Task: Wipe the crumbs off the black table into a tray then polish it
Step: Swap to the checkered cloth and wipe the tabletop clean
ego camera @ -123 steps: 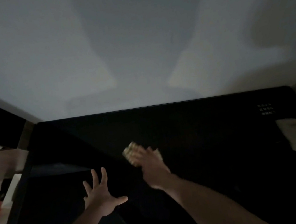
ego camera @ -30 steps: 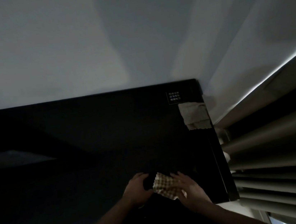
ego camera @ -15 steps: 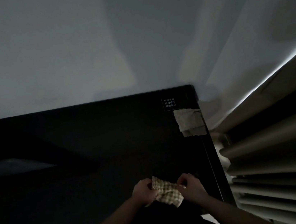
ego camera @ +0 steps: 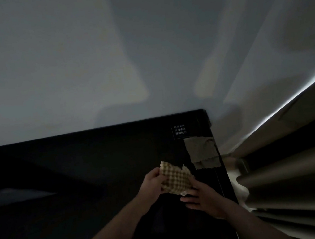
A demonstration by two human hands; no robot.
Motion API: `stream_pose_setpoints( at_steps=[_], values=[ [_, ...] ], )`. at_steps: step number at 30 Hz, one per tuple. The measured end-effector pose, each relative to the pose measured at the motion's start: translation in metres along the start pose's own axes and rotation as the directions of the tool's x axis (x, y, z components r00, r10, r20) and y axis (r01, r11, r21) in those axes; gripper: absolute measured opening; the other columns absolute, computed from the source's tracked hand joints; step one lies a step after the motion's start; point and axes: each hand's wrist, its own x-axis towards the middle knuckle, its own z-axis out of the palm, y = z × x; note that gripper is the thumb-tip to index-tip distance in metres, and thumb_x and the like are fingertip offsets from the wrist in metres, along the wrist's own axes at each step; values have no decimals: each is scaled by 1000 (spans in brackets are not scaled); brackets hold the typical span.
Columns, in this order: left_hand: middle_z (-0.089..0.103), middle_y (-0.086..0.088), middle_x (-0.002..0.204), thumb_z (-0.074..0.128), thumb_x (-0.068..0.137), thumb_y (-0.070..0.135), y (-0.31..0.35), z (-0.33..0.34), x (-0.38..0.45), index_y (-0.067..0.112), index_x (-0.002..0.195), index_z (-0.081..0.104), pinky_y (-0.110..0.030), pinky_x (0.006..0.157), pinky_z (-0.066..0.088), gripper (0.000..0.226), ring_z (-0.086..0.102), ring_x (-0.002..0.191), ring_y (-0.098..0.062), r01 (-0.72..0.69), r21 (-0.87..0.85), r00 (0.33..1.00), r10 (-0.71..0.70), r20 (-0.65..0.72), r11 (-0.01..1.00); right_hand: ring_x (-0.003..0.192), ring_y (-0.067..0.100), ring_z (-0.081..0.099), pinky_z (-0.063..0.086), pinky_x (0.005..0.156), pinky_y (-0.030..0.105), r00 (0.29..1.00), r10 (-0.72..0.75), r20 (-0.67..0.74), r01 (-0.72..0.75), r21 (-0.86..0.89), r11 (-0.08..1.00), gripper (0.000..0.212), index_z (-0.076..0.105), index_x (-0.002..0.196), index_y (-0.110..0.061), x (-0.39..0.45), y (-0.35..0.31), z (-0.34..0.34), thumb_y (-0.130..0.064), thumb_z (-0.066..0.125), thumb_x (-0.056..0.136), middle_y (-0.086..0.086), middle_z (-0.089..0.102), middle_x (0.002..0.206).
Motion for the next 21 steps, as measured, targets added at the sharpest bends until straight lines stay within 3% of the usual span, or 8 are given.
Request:
stream_pose_setpoints(
  at_steps=[3,6,9,12,15,17,19,21],
  values=[
    [70,-8,111,47,97,8,28,5,11,18,112,67,-41,82,60,26,67,104,-24,41,-82,999,-41,1,996,115,31,72,53,106,48,998,-48,43,43,119,992,41,56,134,-29,6,-21,-4,-52,56,100,3,77,120],
    [68,-10,119,47,97,11,45,10,30,19,117,66,-48,97,56,28,65,112,-28,81,-130,997,-81,4,988,122,24,69,49,107,41,992,-113,59,104,143,984,44,59,134,-29,12,-44,-8,-46,66,94,-1,75,126],
    [67,-9,118,48,97,11,52,14,53,19,117,65,-41,83,62,27,67,106,-25,98,-76,994,-100,-34,992,123,18,65,52,97,32,982,-188,3,187,98,977,82,65,132,-26,26,-64,-16,-50,94,59,-4,73,129],
    [66,-3,115,52,97,16,49,11,81,15,129,59,-33,75,64,33,67,101,-18,152,119,985,-141,-102,981,109,17,66,57,79,27,961,-235,-144,233,-30,972,40,66,127,-15,43,-83,-20,-24,79,90,2,69,127],
    [63,-2,124,56,95,20,50,13,109,17,137,54,-28,69,64,42,67,100,-16,150,287,986,-122,-114,946,92,17,65,59,72,31,925,-276,-261,229,-199,953,8,68,103,-18,62,-109,-23,-14,71,96,9,68,119],
    [65,-2,117,58,92,17,62,20,127,18,132,58,-31,69,65,40,69,95,-17,97,330,989,-53,-140,939,96,22,69,62,84,42,886,-355,-296,268,-298,916,14,71,106,-22,71,-132,-25,-19,72,93,9,72,115],
    [68,-3,108,57,90,16,82,29,144,17,124,61,-40,72,65,35,71,89,-19,7,338,985,51,-163,941,100,22,69,59,89,40,831,-466,-303,317,-431,845,30,70,121,-15,74,-161,-26,-20,70,92,7,73,115],
    [68,-5,115,56,88,19,104,37,157,20,126,58,-41,81,64,37,71,95,-23,-88,413,972,169,-164,907,103,24,66,56,91,38,765,-572,-295,363,-536,762,35,65,130,-11,74,-190,-28,-18,67,96,9,70,118]
  ],
)
